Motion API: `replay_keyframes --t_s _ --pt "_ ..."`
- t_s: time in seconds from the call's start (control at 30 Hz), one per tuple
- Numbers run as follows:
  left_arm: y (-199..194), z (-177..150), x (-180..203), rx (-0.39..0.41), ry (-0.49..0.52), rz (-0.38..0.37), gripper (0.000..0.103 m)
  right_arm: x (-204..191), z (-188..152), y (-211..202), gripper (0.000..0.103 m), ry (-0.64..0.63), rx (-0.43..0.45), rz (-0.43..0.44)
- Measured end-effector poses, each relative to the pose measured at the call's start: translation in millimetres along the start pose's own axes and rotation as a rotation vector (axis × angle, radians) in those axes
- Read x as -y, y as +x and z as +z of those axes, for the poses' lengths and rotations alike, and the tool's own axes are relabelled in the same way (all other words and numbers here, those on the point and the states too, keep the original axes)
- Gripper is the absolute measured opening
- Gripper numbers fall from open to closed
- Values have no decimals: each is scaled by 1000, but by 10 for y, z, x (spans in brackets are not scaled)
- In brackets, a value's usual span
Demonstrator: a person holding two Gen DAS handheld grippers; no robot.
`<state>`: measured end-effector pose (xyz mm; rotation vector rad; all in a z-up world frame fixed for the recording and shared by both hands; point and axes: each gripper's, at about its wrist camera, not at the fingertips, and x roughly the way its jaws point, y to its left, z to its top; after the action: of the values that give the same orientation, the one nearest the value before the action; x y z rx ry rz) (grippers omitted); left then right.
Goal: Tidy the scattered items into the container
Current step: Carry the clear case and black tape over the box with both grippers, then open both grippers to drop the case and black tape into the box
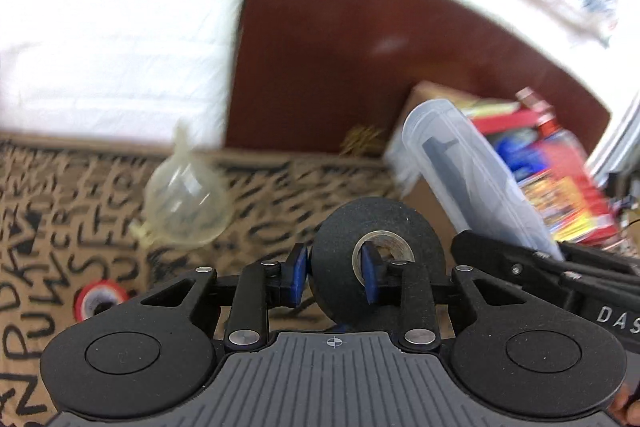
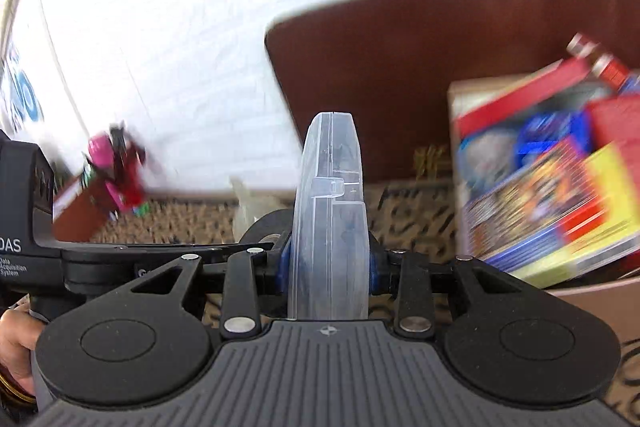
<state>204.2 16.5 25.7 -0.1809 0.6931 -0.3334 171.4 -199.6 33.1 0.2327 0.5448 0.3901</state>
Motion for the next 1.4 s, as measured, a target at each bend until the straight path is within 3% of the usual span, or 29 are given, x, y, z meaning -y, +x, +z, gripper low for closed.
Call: replay_keyframes --t_s 0.13,0.33,0.43,0.57,0.73,0.77,0.8,0.87,0.97,1.1,1.27,1.4 --pt "-65 264 451 41 20 -65 27 264 206 -444 38 9 105 -62" --pt "196 638 1315 45 86 -149 27 980 594 -927 38 14 196 -239" --pt "478 770 1708 25 116 -168 27 1380 732 -1026 38 20 196 -321" --pt "850 862 2102 -1 164 -170 27 1850 805 -914 39 56 162 -354" --pt "1176 814 2185 -46 190 -133 28 2226 687 -637 39 89 106 -347" --pt "1254 790 2178 -60 190 -136 35 2277 634 -547 39 105 73 -331" --pt "1307 766 2161 -63 186 -147 50 2315 568 -470 41 122 44 -309" --pt "1305 726 2126 -46 186 -133 70 2341 474 -423 58 132 56 -281" --pt "1303 717 2108 -37 205 -135 74 2298 452 -438 62 99 66 -304" --pt "1275 746 2078 -42 196 -143 88 2246 451 -541 73 79 104 -329" --pt "1163 735 2051 -13 178 -130 93 2242 398 -734 73 89 128 -343" --pt "1065 713 2057 8 178 -117 103 2212 335 -762 76 89 106 -348"
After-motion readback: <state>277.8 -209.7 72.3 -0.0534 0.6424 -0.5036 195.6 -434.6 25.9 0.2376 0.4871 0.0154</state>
